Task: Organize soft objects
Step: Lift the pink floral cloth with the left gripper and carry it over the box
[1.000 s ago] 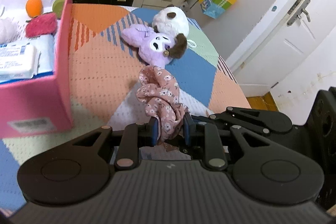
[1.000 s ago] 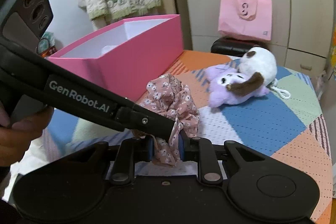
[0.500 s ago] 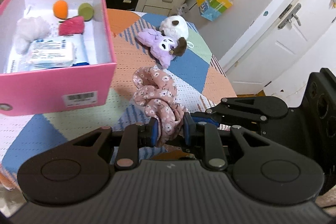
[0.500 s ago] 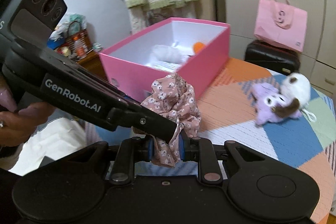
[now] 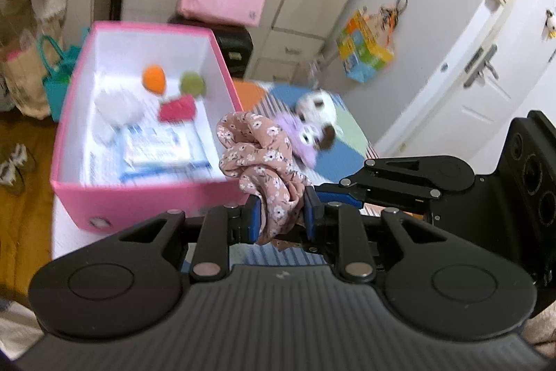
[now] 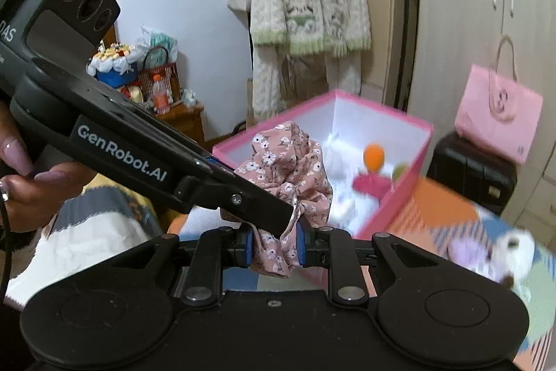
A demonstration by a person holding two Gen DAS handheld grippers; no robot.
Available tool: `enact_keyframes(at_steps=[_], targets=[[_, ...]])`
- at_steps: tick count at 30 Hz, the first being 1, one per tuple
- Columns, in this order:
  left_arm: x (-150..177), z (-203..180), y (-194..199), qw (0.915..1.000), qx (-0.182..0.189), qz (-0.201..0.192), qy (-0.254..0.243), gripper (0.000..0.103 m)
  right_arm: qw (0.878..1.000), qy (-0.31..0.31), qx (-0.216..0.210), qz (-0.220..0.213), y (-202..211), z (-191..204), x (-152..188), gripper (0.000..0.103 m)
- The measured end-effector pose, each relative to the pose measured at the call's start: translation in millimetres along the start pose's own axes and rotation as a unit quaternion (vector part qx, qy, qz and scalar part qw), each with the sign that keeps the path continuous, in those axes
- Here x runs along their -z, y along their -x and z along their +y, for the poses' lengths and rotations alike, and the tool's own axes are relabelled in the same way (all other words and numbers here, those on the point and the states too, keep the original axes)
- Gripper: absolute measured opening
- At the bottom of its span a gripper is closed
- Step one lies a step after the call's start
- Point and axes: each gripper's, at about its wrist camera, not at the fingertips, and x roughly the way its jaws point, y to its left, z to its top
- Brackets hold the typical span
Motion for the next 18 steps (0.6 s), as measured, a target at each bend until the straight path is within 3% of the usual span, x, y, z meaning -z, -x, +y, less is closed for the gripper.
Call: enact_keyframes(at_steps=[9,18], targets=[[-44,43,6,0.9990,-0.021,-0.040,0.001,0.022,0.999,-0.006,-0.015,-0.035,-45,-16,-43,0.028],[-63,100,-42,0.9986,-0.040,-0.006,0.034,0.022,0.994,-0.091,-0.067,0.007,-122,-50,-44,0.028]])
